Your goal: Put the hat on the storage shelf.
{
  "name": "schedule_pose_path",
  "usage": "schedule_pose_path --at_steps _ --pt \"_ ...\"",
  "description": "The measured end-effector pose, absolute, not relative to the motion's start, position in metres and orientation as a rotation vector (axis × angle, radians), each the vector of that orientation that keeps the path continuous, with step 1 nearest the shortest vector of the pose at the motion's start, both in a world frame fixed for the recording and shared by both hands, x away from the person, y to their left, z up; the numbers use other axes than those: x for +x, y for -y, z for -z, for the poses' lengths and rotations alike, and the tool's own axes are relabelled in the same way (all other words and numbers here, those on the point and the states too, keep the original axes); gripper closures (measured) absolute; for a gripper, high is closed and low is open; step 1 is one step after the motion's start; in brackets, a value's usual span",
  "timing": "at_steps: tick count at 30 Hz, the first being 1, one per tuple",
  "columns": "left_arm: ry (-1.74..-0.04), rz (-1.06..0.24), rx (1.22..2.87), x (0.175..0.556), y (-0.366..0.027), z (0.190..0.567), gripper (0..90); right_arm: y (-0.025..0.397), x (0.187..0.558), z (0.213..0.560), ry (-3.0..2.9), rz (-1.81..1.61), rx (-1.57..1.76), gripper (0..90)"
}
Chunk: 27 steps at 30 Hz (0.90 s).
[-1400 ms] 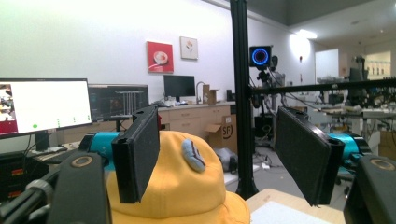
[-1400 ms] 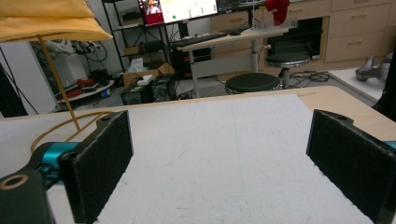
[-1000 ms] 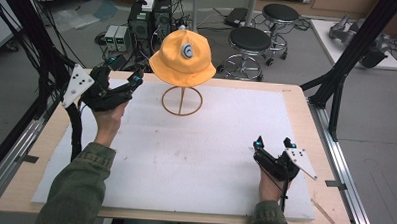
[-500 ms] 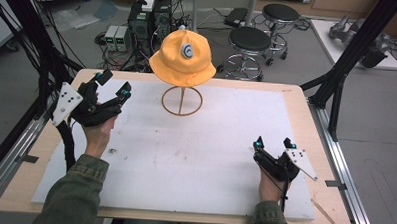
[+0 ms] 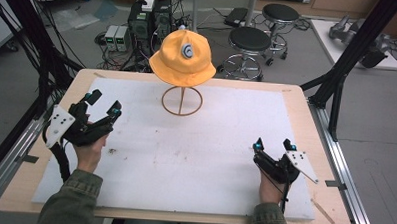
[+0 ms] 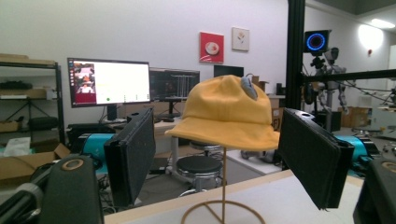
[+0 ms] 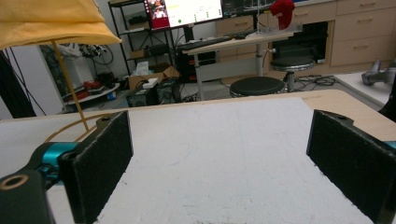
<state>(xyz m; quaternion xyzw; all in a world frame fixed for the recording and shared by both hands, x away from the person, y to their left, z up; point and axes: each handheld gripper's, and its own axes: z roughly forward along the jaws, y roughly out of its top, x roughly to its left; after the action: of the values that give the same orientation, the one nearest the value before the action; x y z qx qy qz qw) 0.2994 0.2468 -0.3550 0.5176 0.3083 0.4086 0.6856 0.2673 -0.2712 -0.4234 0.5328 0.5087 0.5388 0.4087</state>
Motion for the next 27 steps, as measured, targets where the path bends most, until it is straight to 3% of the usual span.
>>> schedule_pose_path --at_steps 16,27 --pt "-0.887 -0.944 1.179 0.275 -0.269 0.397 24.8 0.266 0.262 0.426 -1.342 -1.321 1.325 5.8" --pt "-0.934 -0.927 1.233 0.266 -0.267 0.415 22.7 0.276 0.251 0.432 -1.275 -1.361 1.375 5.9"
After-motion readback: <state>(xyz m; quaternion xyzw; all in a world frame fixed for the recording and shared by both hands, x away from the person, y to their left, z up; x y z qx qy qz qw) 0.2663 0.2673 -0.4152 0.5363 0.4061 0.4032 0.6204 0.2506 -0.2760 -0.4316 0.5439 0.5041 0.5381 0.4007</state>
